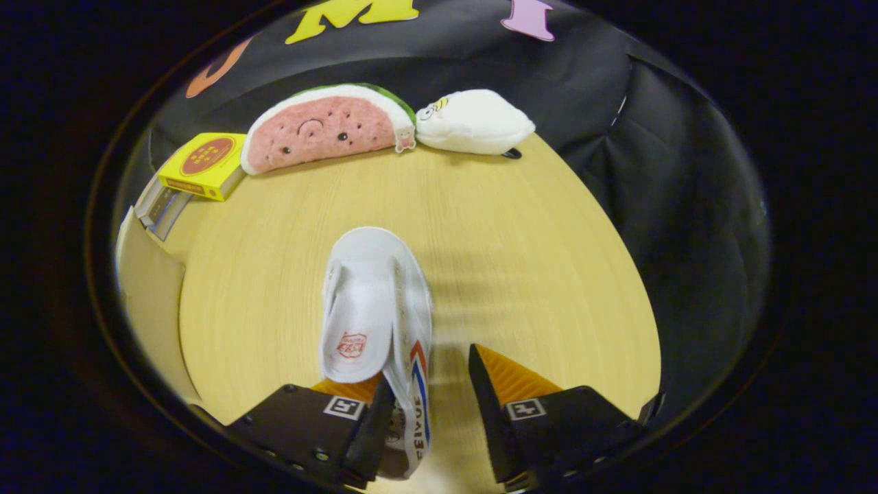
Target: Open the storage box then place both shoes into the box .Put the left shoe in first, then the right shoe, with the right side of both shoes facing outward in a uniform manner.
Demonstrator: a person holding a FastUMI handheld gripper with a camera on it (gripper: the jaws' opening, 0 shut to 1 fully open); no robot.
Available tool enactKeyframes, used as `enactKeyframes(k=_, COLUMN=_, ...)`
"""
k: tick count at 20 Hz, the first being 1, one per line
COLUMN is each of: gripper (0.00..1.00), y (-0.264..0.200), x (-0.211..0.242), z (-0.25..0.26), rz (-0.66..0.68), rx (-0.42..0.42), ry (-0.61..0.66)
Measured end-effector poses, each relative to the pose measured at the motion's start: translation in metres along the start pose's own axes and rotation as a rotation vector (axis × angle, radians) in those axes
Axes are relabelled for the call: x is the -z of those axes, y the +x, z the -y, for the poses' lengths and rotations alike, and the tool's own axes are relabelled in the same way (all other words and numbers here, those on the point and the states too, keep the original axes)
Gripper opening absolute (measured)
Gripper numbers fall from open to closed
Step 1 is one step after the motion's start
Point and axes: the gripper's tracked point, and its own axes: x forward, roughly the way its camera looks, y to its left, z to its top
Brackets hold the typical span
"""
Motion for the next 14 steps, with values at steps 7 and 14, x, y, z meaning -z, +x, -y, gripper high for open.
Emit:
enactKeyframes(k=7, gripper=0.0, y=0.002, x=-0.004, z=0.001, rz=-0.022, rx=0.002, ry=0.03)
enactKeyframes(k=14, gripper=0.0, y=-0.012, x=0.019, z=-0.007, rz=-0.107, rx=-0.162, ry=0.231)
